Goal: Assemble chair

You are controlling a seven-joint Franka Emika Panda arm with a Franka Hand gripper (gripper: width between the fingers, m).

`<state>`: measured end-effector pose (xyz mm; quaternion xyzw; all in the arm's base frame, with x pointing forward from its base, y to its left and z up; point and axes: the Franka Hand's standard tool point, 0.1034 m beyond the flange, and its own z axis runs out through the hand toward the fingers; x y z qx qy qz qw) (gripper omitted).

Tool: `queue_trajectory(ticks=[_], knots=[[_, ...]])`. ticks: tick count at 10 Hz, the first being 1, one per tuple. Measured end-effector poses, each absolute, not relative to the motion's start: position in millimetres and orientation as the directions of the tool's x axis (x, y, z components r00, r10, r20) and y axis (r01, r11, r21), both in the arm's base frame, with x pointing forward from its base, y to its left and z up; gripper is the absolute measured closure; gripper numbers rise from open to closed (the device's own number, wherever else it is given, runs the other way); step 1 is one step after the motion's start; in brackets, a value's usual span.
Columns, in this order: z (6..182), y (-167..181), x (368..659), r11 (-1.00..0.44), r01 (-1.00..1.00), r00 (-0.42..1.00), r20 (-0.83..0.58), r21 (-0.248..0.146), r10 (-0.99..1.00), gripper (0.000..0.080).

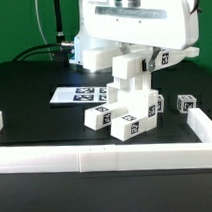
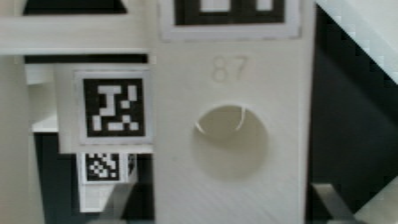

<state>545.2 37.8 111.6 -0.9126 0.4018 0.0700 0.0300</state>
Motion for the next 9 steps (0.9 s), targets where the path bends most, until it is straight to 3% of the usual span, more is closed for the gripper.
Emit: queue_trajectory(ticks=[9], knots=[[91.9, 35, 542, -0.68, -0.733, 0.671, -0.148, 0.019, -0.727, 0.0515]])
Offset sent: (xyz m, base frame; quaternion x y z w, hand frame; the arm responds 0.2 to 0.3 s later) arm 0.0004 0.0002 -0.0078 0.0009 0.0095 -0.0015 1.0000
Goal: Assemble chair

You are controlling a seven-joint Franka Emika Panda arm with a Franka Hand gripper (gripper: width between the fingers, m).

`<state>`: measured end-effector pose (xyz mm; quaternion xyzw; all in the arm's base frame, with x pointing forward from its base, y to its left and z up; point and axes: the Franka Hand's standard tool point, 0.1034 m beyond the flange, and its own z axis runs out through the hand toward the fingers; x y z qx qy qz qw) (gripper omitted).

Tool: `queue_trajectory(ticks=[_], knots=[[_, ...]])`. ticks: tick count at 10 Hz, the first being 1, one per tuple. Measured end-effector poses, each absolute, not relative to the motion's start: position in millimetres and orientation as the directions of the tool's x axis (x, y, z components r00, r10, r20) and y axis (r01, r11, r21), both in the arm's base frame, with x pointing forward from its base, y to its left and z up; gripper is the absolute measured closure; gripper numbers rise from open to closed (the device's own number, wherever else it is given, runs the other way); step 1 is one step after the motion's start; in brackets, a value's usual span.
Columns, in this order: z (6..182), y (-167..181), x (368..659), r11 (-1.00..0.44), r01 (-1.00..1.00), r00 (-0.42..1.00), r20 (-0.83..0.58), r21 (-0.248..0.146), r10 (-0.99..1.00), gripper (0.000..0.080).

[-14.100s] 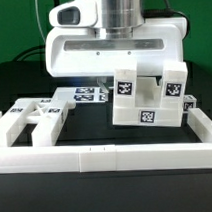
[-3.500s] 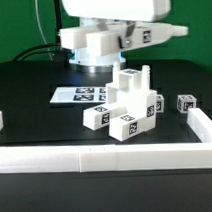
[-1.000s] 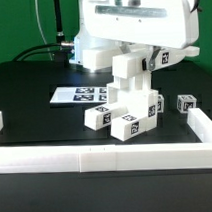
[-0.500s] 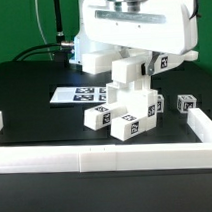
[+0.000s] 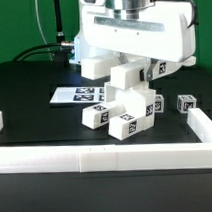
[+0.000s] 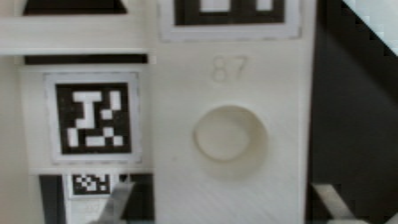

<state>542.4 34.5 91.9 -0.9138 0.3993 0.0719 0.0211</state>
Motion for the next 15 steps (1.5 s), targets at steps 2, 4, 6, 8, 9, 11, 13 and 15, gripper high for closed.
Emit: queue_trajectory(ticks=[2, 4, 6, 8, 9, 11, 13, 15], knots=[[82.4, 34, 543, -0.682, -0.731, 0.674, -0.137, 0.02, -0.726, 0.0515], [74.9, 32, 544, -0.692, -0.721, 0.684, -0.133, 0.023, -0.717, 0.0515], [75.0, 30, 544, -0.694, -0.719, 0.686, -0.132, 0.022, -0.715, 0.0515], [75.2, 27, 545, -0.701, -0.713, 0.693, -0.131, 0.021, -0.709, 0.0206], [75.3, 26, 545, -0.704, -0.71, 0.696, -0.131, 0.02, -0.706, 0.0206], [76.4, 20, 546, -0.717, -0.697, 0.709, -0.129, 0.015, -0.693, 0.0152], [75.8, 16, 546, -0.718, -0.696, 0.711, -0.129, 0.015, -0.691, 0.015], [73.7, 16, 545, -0.718, -0.696, 0.711, -0.13, 0.018, -0.691, 0.0151]])
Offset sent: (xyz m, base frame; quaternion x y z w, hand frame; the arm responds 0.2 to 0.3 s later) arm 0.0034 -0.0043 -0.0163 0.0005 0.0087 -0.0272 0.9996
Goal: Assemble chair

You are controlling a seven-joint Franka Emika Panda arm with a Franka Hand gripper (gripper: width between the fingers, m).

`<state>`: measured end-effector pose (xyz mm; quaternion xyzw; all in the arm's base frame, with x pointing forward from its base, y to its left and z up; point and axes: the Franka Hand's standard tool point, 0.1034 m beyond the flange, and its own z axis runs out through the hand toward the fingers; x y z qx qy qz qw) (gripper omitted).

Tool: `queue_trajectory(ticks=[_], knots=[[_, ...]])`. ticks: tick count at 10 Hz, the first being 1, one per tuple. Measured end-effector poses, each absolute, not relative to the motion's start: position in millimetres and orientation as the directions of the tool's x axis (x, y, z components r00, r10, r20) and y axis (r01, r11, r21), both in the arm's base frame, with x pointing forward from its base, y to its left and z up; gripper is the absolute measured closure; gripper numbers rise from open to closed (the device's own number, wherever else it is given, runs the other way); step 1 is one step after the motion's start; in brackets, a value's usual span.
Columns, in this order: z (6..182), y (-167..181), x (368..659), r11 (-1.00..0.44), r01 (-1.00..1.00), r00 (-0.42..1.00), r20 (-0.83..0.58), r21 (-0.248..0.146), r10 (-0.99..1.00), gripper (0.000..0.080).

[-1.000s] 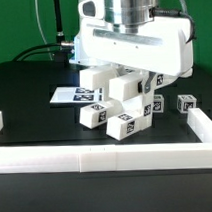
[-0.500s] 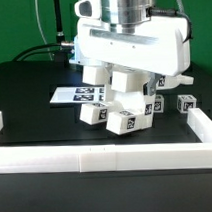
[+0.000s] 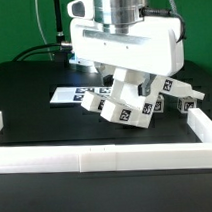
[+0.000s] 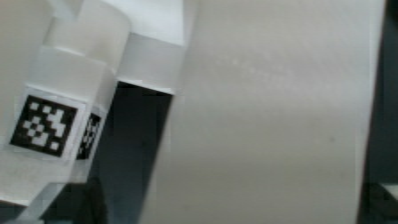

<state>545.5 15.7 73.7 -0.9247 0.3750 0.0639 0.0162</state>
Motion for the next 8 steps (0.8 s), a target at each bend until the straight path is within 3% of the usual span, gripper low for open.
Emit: queue_trajectory(ticks=[2, 6, 8], knots=[[79.6, 15, 547, -0.723, -0.691, 0.715, -0.133, 0.014, -0.686, 0.0151], [141.5, 15, 538, -0.723, -0.691, 0.713, -0.186, -0.015, -0.677, 0.0151], [145.1, 19, 534, -0.716, -0.698, 0.706, -0.186, -0.017, -0.683, 0.0151]])
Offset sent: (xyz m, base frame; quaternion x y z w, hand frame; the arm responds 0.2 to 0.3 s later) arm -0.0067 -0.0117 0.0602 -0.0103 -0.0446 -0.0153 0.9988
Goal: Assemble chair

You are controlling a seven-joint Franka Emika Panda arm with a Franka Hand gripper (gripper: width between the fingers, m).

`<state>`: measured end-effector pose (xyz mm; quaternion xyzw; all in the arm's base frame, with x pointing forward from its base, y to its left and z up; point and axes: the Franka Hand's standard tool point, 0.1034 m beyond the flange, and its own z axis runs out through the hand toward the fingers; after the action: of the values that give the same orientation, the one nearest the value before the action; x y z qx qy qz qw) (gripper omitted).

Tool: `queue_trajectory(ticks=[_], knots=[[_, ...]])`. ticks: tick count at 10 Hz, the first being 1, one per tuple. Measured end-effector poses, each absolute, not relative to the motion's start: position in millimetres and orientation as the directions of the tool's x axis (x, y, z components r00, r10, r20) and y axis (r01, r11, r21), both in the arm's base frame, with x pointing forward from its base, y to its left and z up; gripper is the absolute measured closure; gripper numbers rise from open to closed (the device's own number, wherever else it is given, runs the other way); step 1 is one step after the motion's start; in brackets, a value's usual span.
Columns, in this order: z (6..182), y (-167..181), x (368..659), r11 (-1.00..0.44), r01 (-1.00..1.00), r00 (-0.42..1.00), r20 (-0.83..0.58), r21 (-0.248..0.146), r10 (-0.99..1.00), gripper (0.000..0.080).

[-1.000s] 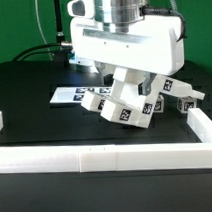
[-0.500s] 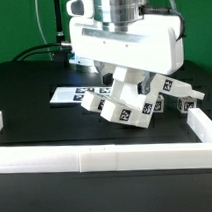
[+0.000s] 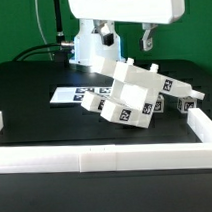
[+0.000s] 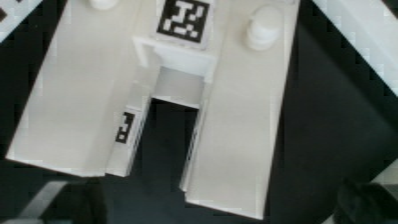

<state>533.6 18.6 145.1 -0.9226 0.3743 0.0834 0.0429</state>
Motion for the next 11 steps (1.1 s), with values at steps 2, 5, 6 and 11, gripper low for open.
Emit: queue_trajectory(ticks=[2, 5, 6, 11], knots=[[142.5, 18, 533, -0.716, -0.698, 0.705, -0.187, -0.013, -0.684, 0.0151], [119.7, 14, 516, -0.695, -0.719, 0.683, -0.192, -0.005, -0.705, 0.0151], [113.0, 18, 510, -0.7, -0.714, 0.688, -0.187, -0.001, -0.701, 0.0151], [105.3, 7, 510, -0.712, -0.702, 0.701, -0.179, 0.002, -0.691, 0.0151]])
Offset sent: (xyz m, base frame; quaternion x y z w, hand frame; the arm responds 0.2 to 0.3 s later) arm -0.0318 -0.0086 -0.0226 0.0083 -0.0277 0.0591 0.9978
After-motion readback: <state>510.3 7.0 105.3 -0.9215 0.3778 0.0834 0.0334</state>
